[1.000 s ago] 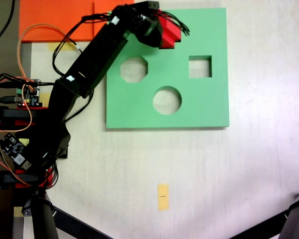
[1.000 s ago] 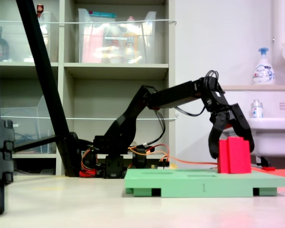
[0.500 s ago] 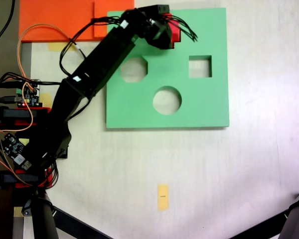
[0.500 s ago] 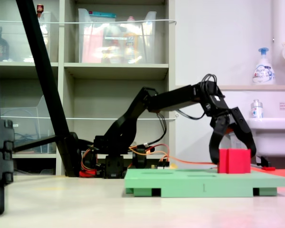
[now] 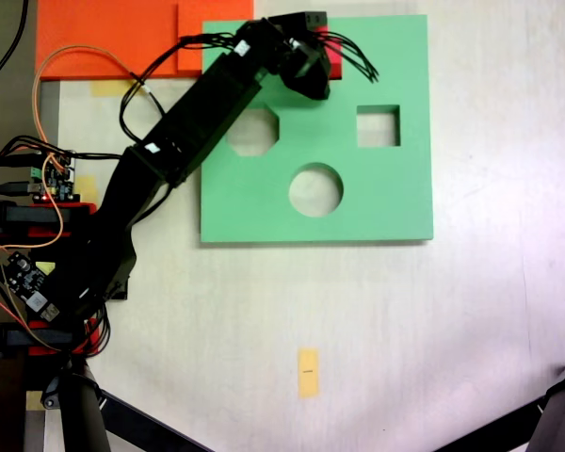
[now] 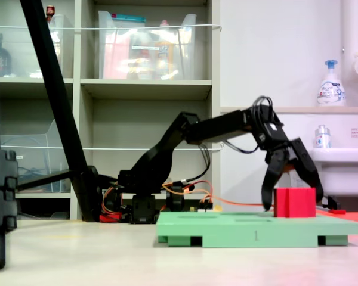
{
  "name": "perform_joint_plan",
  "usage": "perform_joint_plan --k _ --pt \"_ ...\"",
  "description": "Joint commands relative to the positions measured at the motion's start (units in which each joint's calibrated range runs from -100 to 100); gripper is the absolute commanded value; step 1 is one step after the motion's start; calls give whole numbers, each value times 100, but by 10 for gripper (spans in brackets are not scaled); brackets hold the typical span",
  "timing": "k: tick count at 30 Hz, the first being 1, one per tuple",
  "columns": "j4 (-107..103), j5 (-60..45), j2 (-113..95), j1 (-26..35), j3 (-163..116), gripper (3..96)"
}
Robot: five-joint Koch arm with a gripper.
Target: Put the cross columnar block into the corresponding hole
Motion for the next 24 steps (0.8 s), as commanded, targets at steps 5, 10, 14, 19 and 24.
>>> perform_joint_plan --k 5,10,14,19,24 --pt "231 49 -1460 49 226 751" --pt "-559 39 -2786 39 226 751" --pt "-1580 -454 -4434 -63 226 750" --pt "-2755 -2242 -6697 -518 206 746" --pt "-2889 -4298 -8191 -1661 176 691"
